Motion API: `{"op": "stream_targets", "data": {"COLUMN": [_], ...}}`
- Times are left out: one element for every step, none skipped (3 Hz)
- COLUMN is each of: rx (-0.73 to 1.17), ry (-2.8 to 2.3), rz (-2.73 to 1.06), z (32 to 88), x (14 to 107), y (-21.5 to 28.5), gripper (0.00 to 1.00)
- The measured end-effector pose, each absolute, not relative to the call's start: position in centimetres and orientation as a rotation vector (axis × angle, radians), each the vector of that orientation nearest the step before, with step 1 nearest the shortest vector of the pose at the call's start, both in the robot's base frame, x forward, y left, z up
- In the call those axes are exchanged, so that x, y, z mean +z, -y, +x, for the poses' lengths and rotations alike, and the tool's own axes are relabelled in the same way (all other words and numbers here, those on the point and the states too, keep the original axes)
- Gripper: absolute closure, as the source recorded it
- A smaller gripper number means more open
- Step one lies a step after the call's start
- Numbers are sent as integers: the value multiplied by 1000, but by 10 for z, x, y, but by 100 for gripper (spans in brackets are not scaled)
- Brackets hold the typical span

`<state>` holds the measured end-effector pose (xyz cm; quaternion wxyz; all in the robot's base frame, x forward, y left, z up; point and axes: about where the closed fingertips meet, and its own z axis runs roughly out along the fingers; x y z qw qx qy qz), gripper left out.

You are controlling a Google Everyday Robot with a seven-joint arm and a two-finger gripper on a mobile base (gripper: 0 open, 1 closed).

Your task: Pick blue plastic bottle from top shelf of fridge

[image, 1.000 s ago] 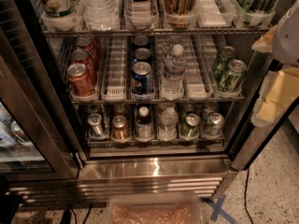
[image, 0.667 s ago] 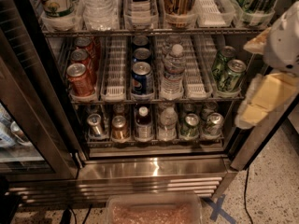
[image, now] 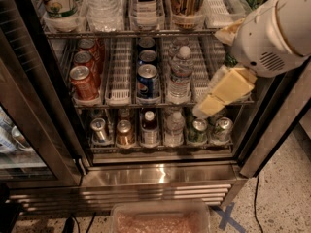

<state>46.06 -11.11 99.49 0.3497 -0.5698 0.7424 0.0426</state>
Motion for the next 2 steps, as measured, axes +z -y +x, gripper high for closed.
{"op": "stream_targets", "data": {"rx": [192, 193], "ry": [-1854, -1852], "rz": [-1489, -1487], "z": [466, 466], "x": [1008, 1009], "y": [81, 81], "gripper": [0, 0]}}
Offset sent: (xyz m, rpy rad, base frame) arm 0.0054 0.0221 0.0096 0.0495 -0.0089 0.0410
